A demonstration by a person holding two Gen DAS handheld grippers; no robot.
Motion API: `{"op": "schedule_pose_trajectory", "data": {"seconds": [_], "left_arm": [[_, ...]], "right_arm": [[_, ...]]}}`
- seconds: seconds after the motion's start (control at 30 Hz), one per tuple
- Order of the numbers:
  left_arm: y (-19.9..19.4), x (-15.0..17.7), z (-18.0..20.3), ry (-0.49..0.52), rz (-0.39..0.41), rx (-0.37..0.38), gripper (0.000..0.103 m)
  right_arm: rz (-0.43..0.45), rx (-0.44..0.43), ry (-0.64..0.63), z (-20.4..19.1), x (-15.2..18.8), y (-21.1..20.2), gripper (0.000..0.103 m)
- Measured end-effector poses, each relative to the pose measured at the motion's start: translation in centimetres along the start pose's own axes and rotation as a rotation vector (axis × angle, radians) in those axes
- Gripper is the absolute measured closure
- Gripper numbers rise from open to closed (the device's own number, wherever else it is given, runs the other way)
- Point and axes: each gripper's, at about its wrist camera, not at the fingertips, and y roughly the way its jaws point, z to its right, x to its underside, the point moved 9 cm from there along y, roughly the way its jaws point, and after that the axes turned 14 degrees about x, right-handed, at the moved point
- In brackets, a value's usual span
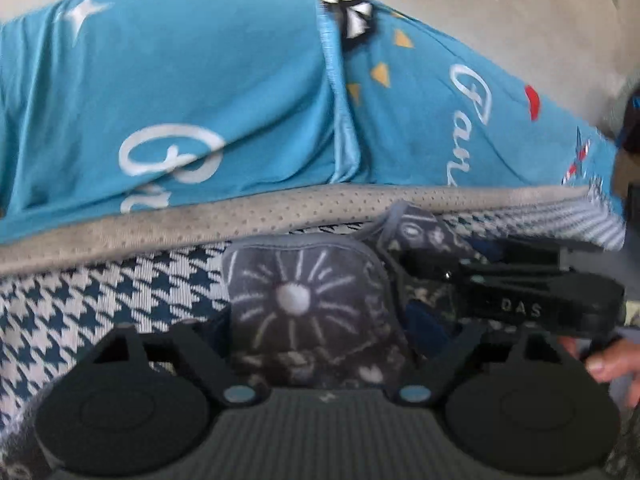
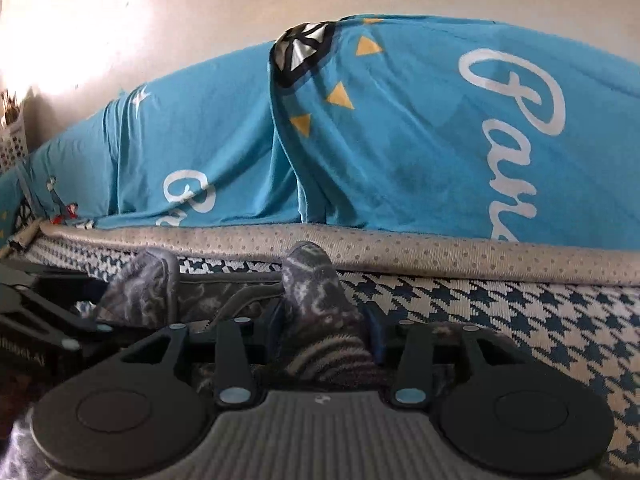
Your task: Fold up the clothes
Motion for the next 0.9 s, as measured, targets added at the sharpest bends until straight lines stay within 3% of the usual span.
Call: {"op": "schedule_pose_trajectory", "data": {"seconds": [0.1,0.17,0.43,0.57,0.7,0.77,0.9], "left_arm": [[-0.1,0.1,0.0,-0.001,0.026,-0.015,0.033],[-0.4,0.1,0.0,-0.003,0.050,-0.021,0.046],[-1.0,-0.6,2.8,0.137,0.110,-0.120,0.077],[-1.3,-2.2,5.1,0.306,0.139,-0.210,0.079],[-1.6,-5.2,5.7,0.358,0.209,-0.277,0.079],[-0.9,-6.0,5.1,0.372,0.207,-0.313,0.079],[1.3,-5.1,1.2,0.276,0.148,-0.382,0.075]], "right_arm": [[0.007,0.004,-0.003,0.1,-0.1,-0.1,0.072],[0.013,0.003,-0.002,0.2,-0.1,-0.2,0.078],[0.120,0.033,-0.070,-0.7,-1.3,-2.1,0.089],[0.217,0.053,-0.036,-0.3,-3.4,-3.8,0.090],[0.319,0.077,0.029,0.1,-5.8,-5.1,0.090],[0.350,0.109,0.039,0.2,-6.5,-5.1,0.090],[0.243,0.136,0.066,0.5,-4.8,-2.0,0.080]]}}
